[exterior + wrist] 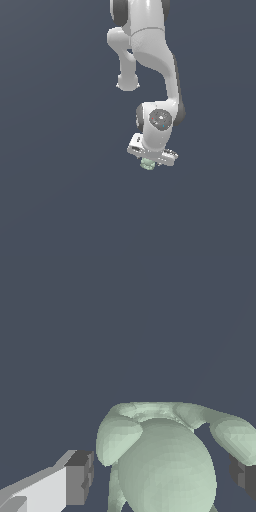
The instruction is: Pick up the object and move it to a goal position.
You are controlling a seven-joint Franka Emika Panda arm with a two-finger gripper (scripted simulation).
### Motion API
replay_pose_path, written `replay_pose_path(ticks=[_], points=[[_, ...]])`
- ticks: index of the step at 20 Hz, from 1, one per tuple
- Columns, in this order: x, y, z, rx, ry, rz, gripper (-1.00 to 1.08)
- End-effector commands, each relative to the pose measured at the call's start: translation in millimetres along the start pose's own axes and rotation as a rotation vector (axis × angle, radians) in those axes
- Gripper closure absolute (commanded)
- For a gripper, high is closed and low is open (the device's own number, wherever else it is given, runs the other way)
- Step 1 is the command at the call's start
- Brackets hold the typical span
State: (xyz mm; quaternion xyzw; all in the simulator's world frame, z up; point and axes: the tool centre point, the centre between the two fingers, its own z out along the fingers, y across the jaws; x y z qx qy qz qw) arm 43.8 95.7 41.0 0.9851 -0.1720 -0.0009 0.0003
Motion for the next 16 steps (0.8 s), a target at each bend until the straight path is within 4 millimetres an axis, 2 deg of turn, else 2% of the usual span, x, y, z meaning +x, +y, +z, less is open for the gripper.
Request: replay_pose_path(ticks=[1, 2, 3, 16], points=[[1.2, -0.7, 1.7, 0.001, 0.002, 0.000, -0.92], [1.4, -0.7, 1.5, 0.001, 0.002, 0.000, -0.92], [1.4, -0.7, 1.5, 0.001, 0.002, 0.000, 1.08], [-0.3, -3.7, -1.6, 0.001, 0.002, 0.000, 1.08]])
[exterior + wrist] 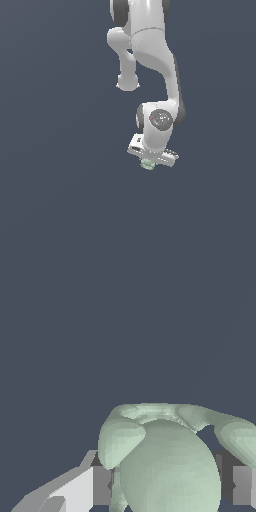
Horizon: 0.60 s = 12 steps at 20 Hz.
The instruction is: Pick up the object and move it to a goal position.
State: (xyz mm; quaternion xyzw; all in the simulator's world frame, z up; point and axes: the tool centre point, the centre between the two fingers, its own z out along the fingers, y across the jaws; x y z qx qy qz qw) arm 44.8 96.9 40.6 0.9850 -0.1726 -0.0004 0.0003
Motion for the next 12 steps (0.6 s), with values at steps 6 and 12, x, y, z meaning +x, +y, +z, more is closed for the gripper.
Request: replay_pose_path(ticks=[6, 12], points=[[-14, -27, -28, 0.001, 0.001, -0.001, 1.08], [-36, -73, -74, 0.000, 0.001, -0.001, 1.08]])
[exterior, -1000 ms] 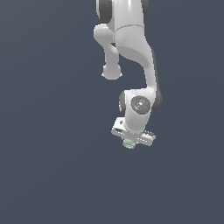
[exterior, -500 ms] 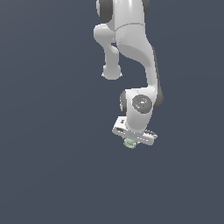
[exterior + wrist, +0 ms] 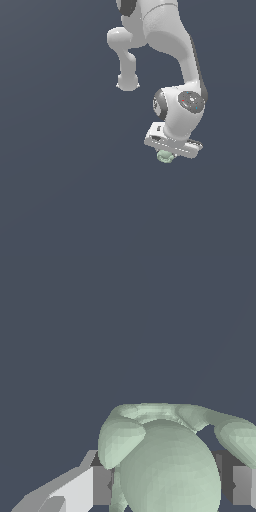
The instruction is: Pick up the object and move it to a goal position.
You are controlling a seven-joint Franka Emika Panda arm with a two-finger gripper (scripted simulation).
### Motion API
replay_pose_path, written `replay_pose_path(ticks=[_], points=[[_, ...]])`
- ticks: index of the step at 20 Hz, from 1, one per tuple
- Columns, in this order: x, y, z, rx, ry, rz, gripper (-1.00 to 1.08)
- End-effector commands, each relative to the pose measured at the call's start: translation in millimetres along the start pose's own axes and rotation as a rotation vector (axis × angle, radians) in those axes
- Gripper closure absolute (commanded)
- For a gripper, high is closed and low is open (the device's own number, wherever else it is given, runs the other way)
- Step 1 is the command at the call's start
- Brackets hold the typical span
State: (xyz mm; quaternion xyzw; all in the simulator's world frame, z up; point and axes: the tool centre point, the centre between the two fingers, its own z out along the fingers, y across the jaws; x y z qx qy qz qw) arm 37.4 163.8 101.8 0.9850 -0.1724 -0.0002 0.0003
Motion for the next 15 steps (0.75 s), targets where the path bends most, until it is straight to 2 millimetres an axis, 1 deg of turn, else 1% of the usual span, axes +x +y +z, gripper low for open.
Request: replay_pose_path(ticks=[1, 4, 8, 12, 15], points=[[-10, -20, -20, 0.000, 0.000, 0.000, 1.08], [-18, -39, -40, 0.000, 0.000, 0.000, 1.08], [-25, -56, -56, 0.000, 0.000, 0.000, 1.08], [-27, -64, -63, 0.001, 0.000, 0.000, 1.08], [-27, -63, -62, 0.001, 0.000, 0.000, 1.08]])
